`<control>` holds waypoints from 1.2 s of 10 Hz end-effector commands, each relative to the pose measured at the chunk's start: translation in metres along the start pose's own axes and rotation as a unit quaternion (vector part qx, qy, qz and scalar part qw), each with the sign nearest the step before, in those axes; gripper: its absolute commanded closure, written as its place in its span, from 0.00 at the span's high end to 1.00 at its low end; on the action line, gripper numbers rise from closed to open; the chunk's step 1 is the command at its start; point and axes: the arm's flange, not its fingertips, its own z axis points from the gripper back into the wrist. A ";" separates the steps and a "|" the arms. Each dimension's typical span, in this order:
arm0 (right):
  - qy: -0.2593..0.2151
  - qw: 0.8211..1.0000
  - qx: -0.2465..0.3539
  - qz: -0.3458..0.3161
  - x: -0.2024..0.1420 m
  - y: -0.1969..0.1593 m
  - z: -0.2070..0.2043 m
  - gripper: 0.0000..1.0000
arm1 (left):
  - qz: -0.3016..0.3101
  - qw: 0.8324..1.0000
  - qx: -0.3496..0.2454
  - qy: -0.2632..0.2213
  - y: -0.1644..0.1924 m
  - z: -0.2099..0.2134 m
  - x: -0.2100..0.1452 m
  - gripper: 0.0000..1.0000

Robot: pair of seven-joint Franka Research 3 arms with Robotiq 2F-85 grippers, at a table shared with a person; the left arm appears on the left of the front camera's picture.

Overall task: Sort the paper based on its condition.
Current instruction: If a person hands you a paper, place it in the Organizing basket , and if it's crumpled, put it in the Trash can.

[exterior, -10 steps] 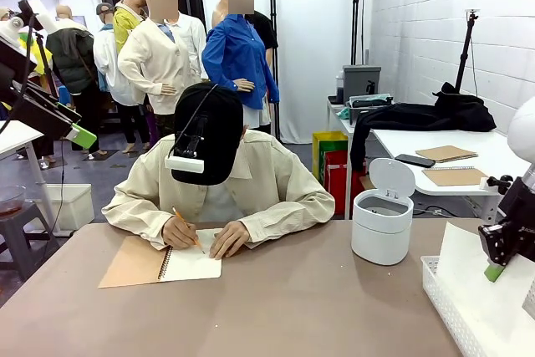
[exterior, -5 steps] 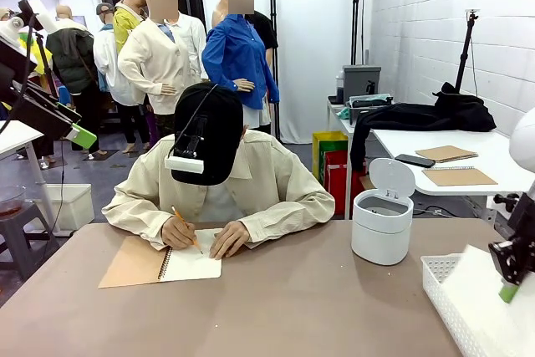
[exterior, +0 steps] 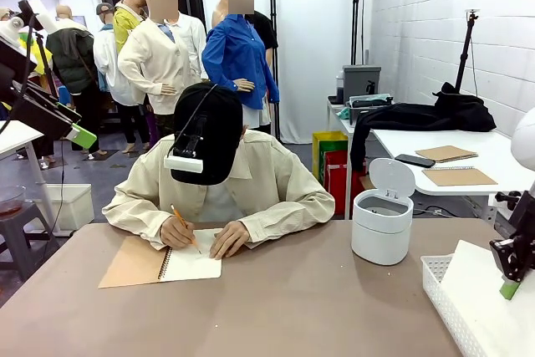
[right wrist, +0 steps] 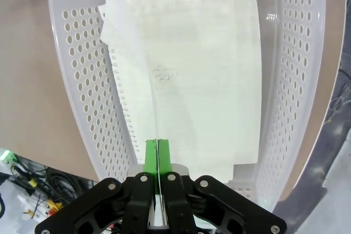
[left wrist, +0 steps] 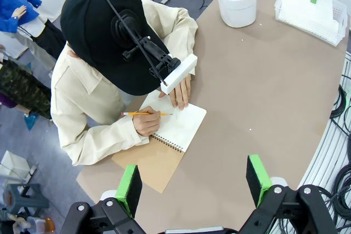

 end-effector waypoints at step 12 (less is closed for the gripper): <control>0.012 0.988 -0.146 0.050 0.013 -0.017 0.038 1.00 | 0.001 1.000 0.001 0.000 0.001 0.000 0.000 1.00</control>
